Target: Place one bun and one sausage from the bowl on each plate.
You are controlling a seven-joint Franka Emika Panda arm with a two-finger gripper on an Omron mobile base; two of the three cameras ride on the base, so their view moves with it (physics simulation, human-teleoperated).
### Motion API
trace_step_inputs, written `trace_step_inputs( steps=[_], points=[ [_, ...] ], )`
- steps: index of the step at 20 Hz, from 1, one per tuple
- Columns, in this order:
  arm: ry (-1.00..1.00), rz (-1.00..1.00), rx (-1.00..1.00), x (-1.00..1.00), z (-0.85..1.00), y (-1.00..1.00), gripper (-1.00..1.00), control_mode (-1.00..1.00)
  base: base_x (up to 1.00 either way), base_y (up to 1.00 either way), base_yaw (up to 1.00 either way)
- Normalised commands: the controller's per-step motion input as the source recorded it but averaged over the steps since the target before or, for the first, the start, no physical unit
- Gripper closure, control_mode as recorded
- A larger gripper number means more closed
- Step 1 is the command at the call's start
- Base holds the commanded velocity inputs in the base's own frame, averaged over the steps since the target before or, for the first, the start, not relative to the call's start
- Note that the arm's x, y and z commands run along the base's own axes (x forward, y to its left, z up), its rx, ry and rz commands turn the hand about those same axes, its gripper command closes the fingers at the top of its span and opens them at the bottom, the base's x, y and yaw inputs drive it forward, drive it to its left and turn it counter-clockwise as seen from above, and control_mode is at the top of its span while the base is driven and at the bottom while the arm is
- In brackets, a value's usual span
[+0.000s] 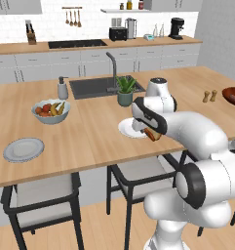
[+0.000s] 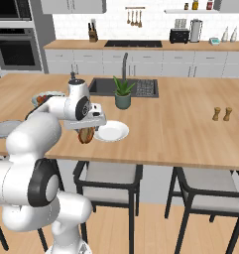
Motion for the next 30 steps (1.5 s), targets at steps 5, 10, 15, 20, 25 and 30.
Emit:
trace_step_inputs(
  steps=[5,10,15,20,25,30],
  points=[
    [0.03,-0.08,0.07,1.00,-0.21,-0.01,1.00,-1.00,0.00,0.00,0.00],
    [0.04,-0.13,0.00,1.00,-0.27,0.00,1.00,-1.00,0.00,0.00,0.00],
    [0.08,-0.13,0.00,1.00,-0.53,0.00,1.00,-1.00,0.00,0.00,0.00],
    [0.05,-0.11,0.00,0.95,-0.42,0.00,1.00,-1.00,0.00,0.00,0.00],
    [0.00,-0.07,0.00,0.37,-0.42,0.00,-1.00,-1.00,0.00,0.00,0.00],
    [0.00,-0.05,0.00,0.11,-0.14,0.00,-1.00,-1.00,0.00,0.00,0.00]
  ],
)
